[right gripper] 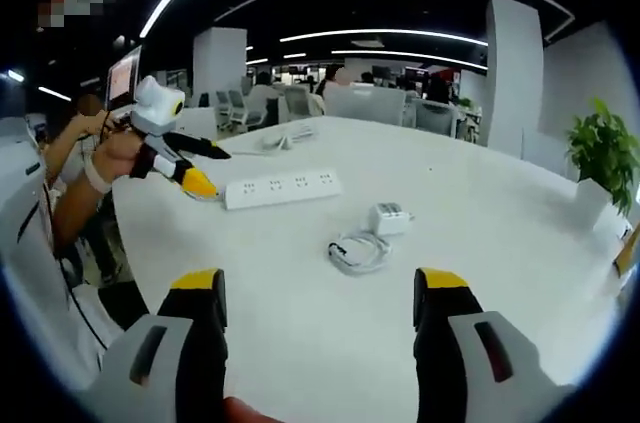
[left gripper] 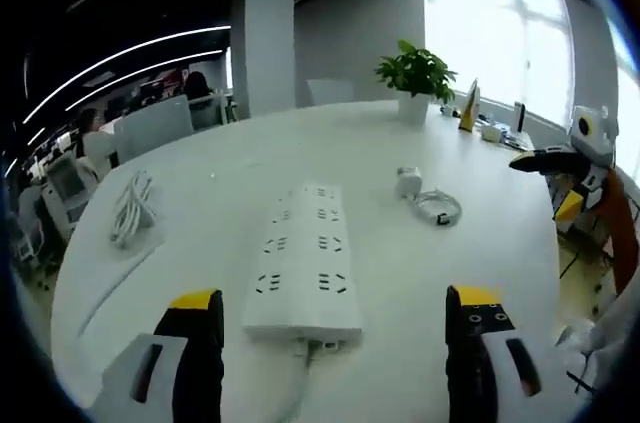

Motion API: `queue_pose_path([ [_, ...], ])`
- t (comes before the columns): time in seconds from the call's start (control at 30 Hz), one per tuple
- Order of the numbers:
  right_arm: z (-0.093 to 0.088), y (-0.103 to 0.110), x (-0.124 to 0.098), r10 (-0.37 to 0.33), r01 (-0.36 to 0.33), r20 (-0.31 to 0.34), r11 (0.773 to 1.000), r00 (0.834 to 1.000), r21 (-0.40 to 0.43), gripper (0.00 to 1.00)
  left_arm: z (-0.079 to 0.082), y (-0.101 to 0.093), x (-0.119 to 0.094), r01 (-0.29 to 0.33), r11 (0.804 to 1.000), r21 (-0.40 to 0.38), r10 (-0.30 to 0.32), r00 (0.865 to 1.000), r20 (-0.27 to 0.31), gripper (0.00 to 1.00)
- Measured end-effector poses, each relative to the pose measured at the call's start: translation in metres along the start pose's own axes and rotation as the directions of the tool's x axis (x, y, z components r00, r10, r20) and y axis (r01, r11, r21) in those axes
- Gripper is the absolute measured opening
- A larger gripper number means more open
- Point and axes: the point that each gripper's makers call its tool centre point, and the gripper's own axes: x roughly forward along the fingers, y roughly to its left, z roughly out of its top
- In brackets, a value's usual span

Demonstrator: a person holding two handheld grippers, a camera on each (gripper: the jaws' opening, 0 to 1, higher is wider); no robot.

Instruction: Straighten the power strip on the desk, plug the charger into it

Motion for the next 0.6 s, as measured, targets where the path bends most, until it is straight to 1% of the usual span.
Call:
queue_pose_path([
  [0.1, -0.003, -0.001, -0.001, -0.002, 0.002, -0.004, 1.0, 1.0, 0.009, 0.75, -0.003, 0.005, 0.011, 0.0, 1.0, 0.005, 0.0, 1.0, -0.024, 0.92],
  [0.17, -0.004, 0.001, -0.001, 0.003, -0.003, -0.005, 1.0, 1.0, 0.01, 0.75, -0.005, 0.008, 0.017, 0.007, 1.0, -0.01, -0.008, 0.999, -0.043, 0.91],
  [0.3, -0.008, 0.003, 0.0, 0.012, -0.012, -0.011, 1.0, 1.0, 0.015, 0.75, -0.002, 0.013, 0.027, 0.024, 0.999, -0.031, -0.025, 0.998, -0.05, 0.9],
  [0.43, -0.008, 0.002, 0.0, 0.009, -0.009, -0.007, 1.0, 1.0, 0.022, 0.75, -0.004, 0.017, 0.034, 0.021, 0.999, -0.031, -0.023, 0.997, -0.067, 0.89],
  [0.6, -0.009, 0.006, 0.001, 0.017, -0.016, -0.011, 1.0, 1.0, 0.026, 0.75, -0.006, 0.018, 0.039, 0.033, 0.999, -0.035, -0.036, 0.996, -0.084, 0.85],
])
